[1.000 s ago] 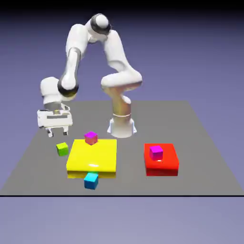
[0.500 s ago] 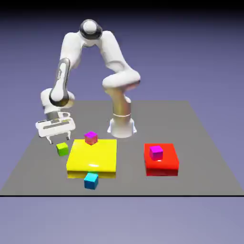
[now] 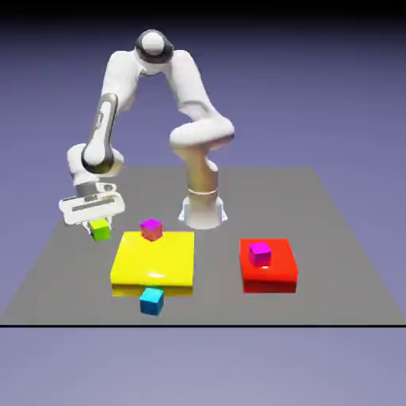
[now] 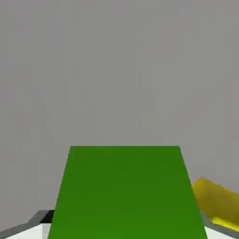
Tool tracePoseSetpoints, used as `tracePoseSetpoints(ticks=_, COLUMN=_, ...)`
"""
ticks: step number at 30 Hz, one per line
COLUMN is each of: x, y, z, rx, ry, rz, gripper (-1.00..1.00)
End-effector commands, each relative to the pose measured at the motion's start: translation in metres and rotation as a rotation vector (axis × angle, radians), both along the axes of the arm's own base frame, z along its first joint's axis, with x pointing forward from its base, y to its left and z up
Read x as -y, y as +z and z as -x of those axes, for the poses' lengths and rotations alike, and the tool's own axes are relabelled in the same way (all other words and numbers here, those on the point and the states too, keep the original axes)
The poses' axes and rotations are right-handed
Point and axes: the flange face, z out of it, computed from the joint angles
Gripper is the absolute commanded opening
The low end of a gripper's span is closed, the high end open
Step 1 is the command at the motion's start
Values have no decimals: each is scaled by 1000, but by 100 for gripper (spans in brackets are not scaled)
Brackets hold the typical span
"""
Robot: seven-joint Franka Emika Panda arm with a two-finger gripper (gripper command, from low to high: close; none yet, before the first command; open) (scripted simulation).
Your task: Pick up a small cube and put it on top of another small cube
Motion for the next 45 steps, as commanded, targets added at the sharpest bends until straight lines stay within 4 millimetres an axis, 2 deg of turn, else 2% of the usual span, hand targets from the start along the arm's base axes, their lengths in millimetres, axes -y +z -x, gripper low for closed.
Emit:
tracePoseSetpoints(ticks=1, x=4, y=12, z=-10, rx=1, ry=73, rz=50, gripper=-100)
tracePoseSetpoints(ticks=5, x=13, y=59, z=-52, rx=-11, ry=374, rz=234, gripper=-100)
tracePoseSetpoints(ticks=10, x=4, y=107, z=-110, rx=-53, ry=768, rz=419, gripper=-100)
tracePoseSetpoints(ticks=16, x=-32, y=140, z=-185, rx=-129, ry=1263, rz=557, gripper=-100)
tracePoseSetpoints(ticks=21, x=-77, y=145, z=-246, rx=-196, ry=1686, rz=591, gripper=-100)
tracePoseSetpoints(ticks=25, x=-121, y=134, z=-291, rx=-241, ry=2028, rz=559, gripper=-100)
tracePoseSetpoints(ticks=29, x=-171, y=110, z=-328, rx=-267, ry=2365, rz=470, gripper=-100)
tracePoseSetpoints(ticks=34, x=-237, y=66, z=-364, rx=-258, ry=2768, rz=273, gripper=-100)
tracePoseSetpoints(ticks=38, x=-292, y=23, z=-381, rx=-205, ry=3065, rz=48, gripper=-100)
tracePoseSetpoints(ticks=40, x=-296, y=20, z=-382, rx=-199, ry=3086, rz=28, gripper=-100)
tracePoseSetpoints(ticks=43, x=-282, y=-31, z=-363, rx=-199, ry=3087, rz=28, gripper=-100)
tracePoseSetpoints(ticks=44, x=-279, y=-41, z=-359, rx=-199, ry=3086, rz=28, gripper=-100)
tracePoseSetpoints(ticks=45, x=-279, y=-41, z=-359, rx=-199, ry=3086, rz=28, gripper=100)
